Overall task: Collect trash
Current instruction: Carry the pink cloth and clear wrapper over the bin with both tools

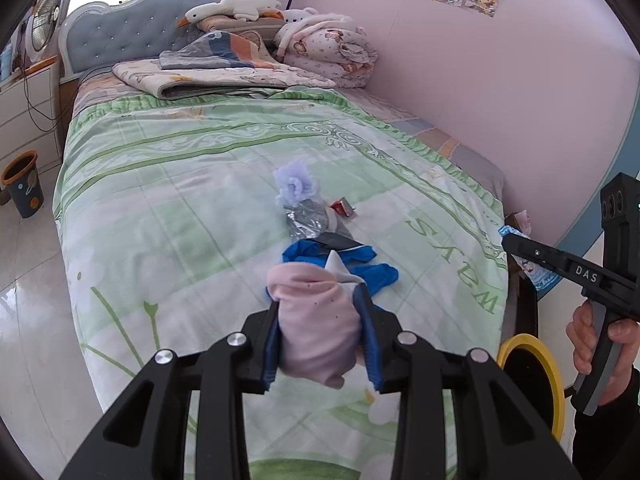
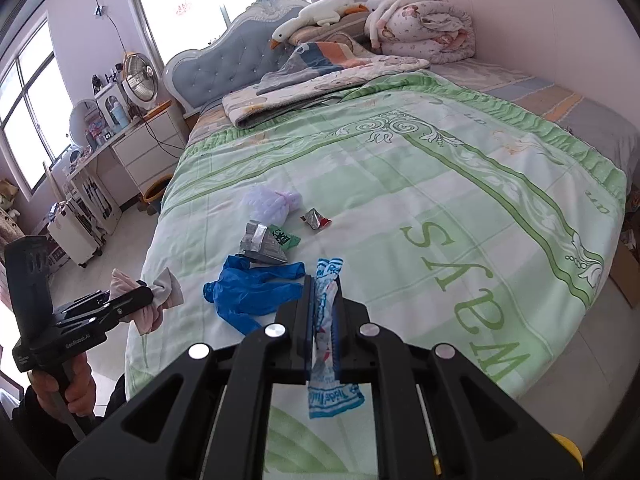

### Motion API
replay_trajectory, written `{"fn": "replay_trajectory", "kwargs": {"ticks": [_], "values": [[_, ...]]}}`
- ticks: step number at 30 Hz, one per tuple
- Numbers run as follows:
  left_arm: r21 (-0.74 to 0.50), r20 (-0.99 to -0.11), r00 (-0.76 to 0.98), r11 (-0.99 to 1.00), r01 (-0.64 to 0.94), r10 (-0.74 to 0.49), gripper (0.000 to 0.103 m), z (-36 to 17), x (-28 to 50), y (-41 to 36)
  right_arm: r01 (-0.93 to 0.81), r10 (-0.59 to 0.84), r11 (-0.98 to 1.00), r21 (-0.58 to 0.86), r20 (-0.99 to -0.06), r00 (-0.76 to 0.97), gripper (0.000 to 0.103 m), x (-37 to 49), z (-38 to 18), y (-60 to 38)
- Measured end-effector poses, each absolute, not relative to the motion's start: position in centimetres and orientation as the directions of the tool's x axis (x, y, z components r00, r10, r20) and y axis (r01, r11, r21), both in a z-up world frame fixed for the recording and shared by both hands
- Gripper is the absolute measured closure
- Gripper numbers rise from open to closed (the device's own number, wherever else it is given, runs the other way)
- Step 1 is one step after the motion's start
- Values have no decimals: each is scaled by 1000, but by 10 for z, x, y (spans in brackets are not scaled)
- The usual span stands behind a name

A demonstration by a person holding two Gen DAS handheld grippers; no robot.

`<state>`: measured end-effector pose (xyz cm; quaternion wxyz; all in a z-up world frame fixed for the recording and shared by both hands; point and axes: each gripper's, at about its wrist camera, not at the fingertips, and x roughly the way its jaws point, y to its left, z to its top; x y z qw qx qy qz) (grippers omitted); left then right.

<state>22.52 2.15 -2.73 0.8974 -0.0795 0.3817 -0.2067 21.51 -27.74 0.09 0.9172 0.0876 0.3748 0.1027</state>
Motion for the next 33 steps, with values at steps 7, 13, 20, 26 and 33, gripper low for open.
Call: {"fn": "replay_trajectory", "kwargs": {"ticks": [7, 13, 20, 26, 33], "values": [[-307, -634, 590, 864, 400, -499, 71, -9, 203, -19, -82, 224, 967, 243, -646, 729, 96, 173, 16, -310], [-299, -624, 539, 811, 503, -565, 71, 3, 175, -64, -38, 195, 967, 253, -633, 749, 96, 131, 22, -338], [-297, -623, 461, 736, 609, -632, 71, 8, 143, -113, 17, 153, 965, 261, -616, 773, 96, 79, 28, -370], [-300, -641, 386, 680, 669, -663, 71, 0, 120, -148, 68, 121, 960, 272, -621, 774, 95, 44, 23, -394], [-295, -682, 311, 639, 711, -661, 71, -20, 97, -183, 123, 117, 941, 316, -644, 756, 95, 9, -1, -419]]}}
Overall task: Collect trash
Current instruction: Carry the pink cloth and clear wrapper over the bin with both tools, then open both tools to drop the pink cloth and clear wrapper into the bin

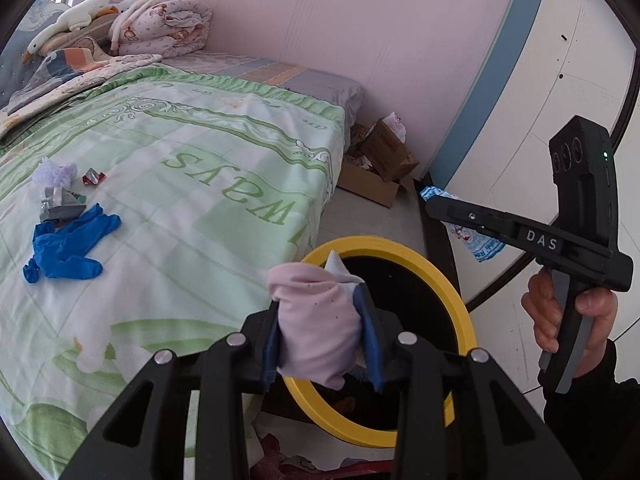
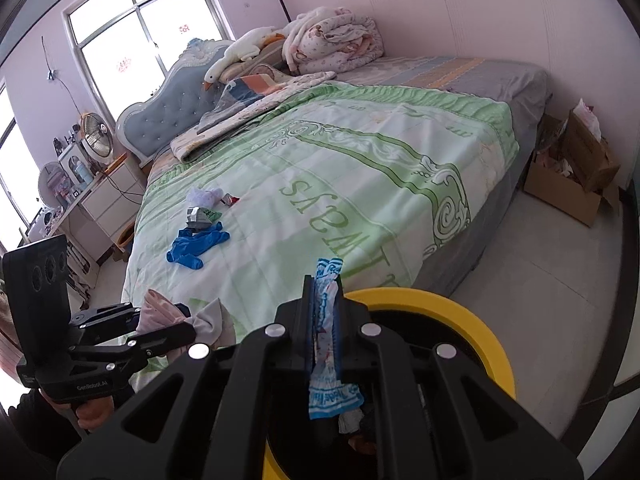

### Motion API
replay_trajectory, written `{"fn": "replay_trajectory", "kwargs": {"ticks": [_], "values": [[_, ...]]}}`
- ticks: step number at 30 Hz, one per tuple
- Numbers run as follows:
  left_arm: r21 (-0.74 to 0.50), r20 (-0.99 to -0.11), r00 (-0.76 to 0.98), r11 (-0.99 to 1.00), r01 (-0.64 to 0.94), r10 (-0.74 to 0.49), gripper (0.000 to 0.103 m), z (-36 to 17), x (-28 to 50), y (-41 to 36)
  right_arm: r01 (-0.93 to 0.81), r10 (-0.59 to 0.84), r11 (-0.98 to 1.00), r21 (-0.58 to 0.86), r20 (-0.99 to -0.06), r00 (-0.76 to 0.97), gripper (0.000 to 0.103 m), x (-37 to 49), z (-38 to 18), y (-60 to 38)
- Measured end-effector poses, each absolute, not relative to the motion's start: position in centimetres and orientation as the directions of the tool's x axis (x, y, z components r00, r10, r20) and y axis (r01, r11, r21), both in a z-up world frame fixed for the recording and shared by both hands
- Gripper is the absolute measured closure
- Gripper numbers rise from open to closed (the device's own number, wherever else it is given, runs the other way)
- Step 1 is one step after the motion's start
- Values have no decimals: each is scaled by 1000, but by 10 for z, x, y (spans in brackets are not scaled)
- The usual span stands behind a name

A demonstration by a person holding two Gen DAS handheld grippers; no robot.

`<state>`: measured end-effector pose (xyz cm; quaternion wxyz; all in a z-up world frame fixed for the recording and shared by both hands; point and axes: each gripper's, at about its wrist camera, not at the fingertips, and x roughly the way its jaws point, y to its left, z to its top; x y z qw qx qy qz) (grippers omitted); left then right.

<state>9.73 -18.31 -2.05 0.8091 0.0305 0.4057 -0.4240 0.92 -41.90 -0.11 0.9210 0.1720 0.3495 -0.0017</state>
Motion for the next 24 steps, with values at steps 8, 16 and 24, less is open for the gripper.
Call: {"fn": "replay_trajectory", "kwargs": {"ticks": [8, 16, 24], "values": [[-281, -732, 245, 610, 741, -636, 71, -43, 77, -214, 157, 141, 917, 367, -665, 733, 95, -9, -30, -440], [-268, -759, 207, 586, 765, -617, 71, -54, 66, -234, 188, 151, 894, 405, -670, 727, 95, -18, -49, -455], [-263, -769, 202, 588, 765, -606, 70, -60, 65, -239, 217, 137, 881, 421, -664, 735, 88, -19, -49, -467]]}}
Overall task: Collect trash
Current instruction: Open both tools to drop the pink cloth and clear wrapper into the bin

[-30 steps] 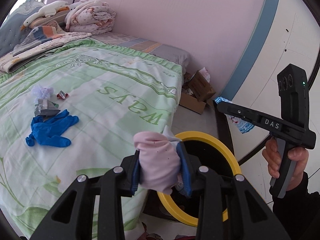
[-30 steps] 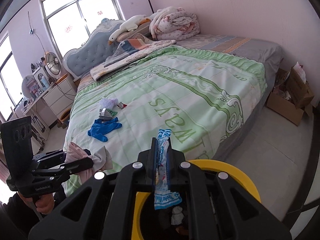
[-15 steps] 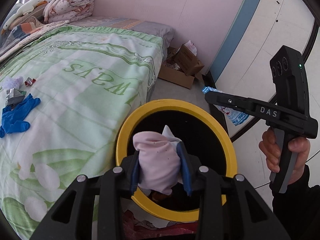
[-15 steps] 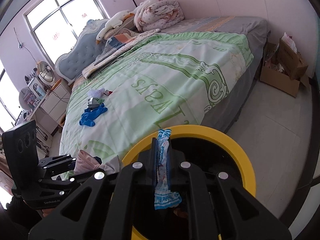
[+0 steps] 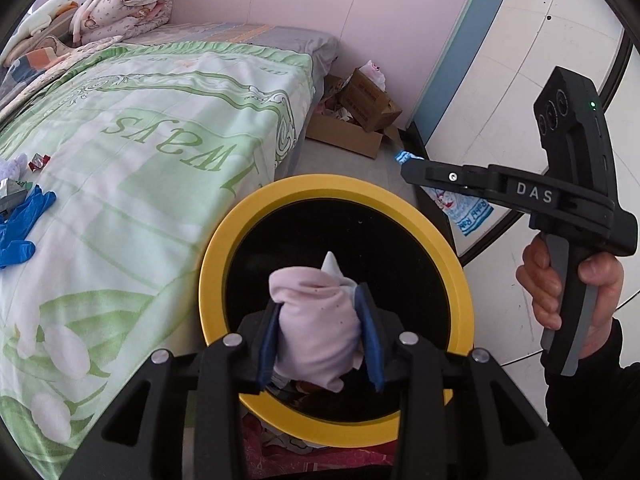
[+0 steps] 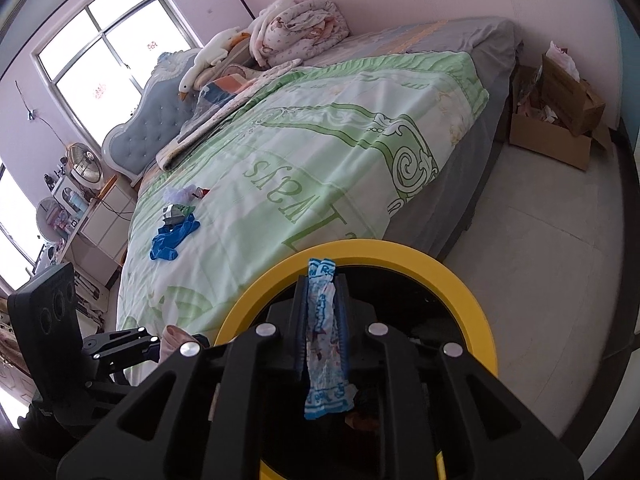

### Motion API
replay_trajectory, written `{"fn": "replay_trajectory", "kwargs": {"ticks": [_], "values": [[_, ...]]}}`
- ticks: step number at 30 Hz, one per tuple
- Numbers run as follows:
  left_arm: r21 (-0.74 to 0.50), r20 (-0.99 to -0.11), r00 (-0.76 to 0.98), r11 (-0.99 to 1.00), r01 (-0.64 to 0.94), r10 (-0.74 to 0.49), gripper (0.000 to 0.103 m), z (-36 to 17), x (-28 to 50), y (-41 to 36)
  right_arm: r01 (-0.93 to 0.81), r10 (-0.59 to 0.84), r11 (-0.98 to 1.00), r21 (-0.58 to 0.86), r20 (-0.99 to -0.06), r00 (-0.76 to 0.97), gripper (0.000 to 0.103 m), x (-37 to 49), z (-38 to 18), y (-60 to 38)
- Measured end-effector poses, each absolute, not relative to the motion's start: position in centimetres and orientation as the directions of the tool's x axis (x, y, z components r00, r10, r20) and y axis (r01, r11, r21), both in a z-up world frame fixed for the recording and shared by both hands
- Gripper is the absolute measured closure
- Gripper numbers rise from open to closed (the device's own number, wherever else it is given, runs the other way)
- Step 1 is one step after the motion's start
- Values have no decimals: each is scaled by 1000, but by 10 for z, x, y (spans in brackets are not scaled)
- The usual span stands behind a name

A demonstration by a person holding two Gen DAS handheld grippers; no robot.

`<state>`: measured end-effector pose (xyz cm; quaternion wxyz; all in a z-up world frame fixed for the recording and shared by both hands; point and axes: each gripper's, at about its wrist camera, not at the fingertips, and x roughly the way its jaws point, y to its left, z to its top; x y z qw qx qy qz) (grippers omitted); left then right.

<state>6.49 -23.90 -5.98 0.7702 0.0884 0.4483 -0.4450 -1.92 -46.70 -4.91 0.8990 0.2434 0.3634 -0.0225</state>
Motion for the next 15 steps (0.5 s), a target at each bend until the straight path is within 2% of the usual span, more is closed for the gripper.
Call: {"fn": "replay_trajectory", "kwargs": {"ticks": [4, 7, 9, 12, 15], "values": [[-265, -770, 200, 590, 763, -605, 69, -60, 65, -237, 225, 134, 876, 427, -663, 736, 78, -19, -50, -469], [-270, -768, 201, 592, 760, -608, 67, -60, 67, -236, 228, 131, 876, 426, -662, 738, 77, -18, -49, -471], [-269, -764, 207, 594, 758, -611, 60, -58, 67, -235, 231, 123, 877, 422, -661, 740, 77, -18, -47, -472], [-266, -759, 219, 599, 755, -613, 58, -56, 68, -232, 242, 107, 876, 418, -656, 748, 75, -19, -44, -475], [-265, -750, 240, 613, 745, -616, 47, -54, 71, -228, 260, 71, 878, 401, -647, 759, 66, -21, -38, -477]]}}
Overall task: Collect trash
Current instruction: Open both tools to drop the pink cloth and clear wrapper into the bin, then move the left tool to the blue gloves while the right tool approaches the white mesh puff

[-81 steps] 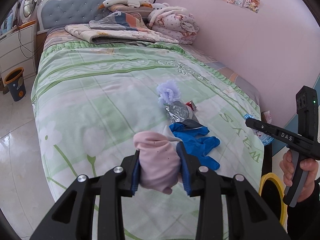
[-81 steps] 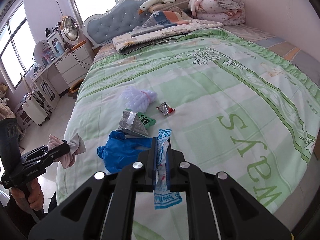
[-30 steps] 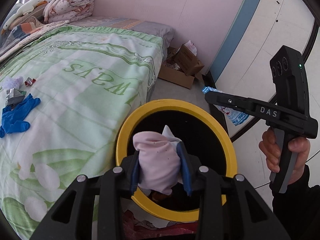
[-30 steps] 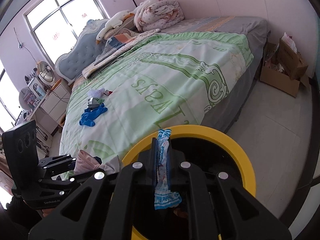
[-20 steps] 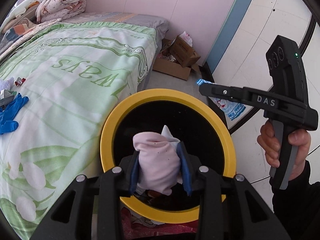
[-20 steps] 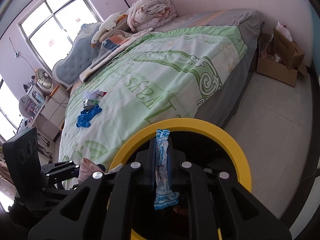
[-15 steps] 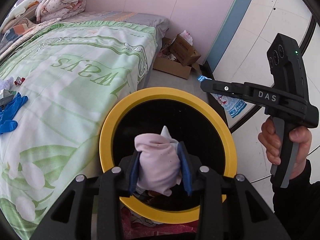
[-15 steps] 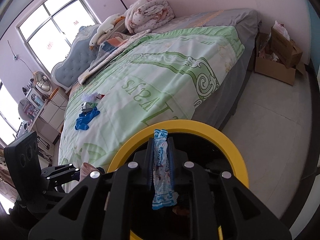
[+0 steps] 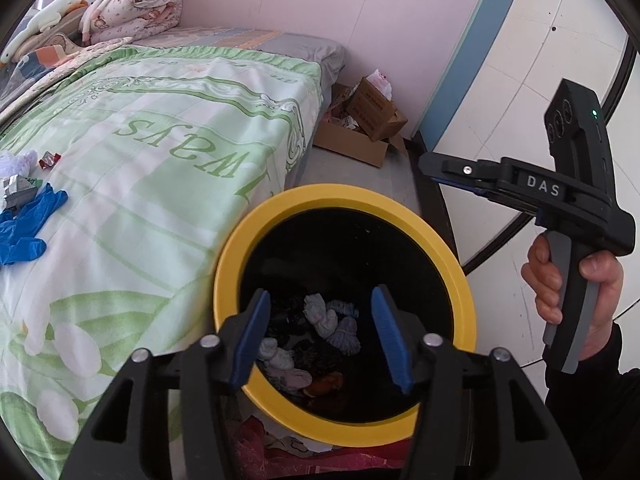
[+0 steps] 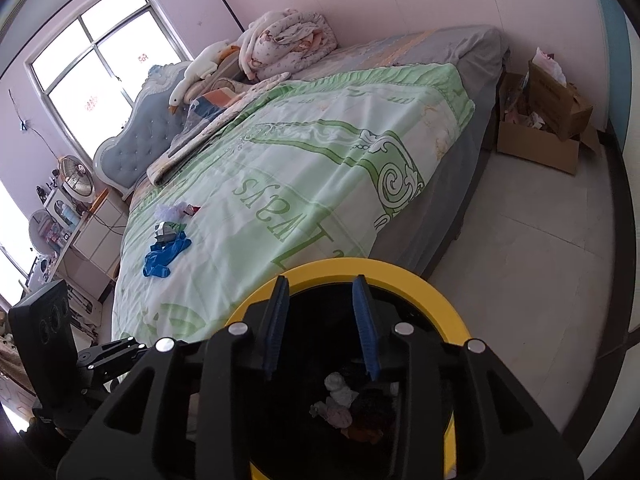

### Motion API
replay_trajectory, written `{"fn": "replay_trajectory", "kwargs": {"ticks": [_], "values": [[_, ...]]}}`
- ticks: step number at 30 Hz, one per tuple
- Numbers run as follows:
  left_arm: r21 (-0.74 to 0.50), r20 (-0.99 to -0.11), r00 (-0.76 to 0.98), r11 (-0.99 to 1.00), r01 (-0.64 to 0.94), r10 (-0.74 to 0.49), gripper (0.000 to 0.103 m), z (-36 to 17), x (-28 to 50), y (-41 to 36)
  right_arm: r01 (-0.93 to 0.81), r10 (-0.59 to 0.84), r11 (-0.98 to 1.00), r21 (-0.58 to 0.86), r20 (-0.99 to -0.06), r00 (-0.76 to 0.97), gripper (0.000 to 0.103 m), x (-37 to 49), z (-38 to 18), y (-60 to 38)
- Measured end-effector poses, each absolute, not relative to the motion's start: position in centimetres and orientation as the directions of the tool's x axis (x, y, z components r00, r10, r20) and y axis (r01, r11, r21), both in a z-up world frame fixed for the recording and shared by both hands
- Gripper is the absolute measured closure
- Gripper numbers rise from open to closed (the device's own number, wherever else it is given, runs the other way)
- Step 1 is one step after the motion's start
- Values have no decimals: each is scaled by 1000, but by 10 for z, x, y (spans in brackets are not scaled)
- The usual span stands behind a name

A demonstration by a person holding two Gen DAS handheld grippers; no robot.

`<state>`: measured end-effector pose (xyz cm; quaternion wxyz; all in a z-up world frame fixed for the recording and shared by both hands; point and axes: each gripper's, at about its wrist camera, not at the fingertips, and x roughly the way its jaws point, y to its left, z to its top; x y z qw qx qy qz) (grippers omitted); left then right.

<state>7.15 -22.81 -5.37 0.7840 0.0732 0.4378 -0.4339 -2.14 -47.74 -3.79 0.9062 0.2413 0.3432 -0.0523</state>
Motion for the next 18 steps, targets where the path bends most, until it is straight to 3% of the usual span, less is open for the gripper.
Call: {"fn": "replay_trajectory", "kwargs": {"ticks": [2, 8, 12, 14, 18], "values": [[-265, -741, 257, 623, 736, -620, 44, -50, 74, -224, 277, 37, 882, 382, -642, 766, 54, -23, -33, -479], [-243, -707, 331, 654, 716, -625, 31, -38, 83, -211, 286, 15, 879, 382, -621, 784, 34, -21, -26, -481], [-229, -669, 402, 688, 689, -625, 20, -30, 92, -195, 268, 18, 890, 370, -615, 789, 30, -11, -21, -476], [-222, -658, 433, 708, 671, -616, 17, -27, 97, -187, 259, 14, 898, 355, -612, 791, 22, -4, -18, -470], [-225, -643, 473, 739, 635, -602, 13, -23, 110, -168, 225, 24, 914, 339, -597, 802, 20, 15, -10, -456]]}}
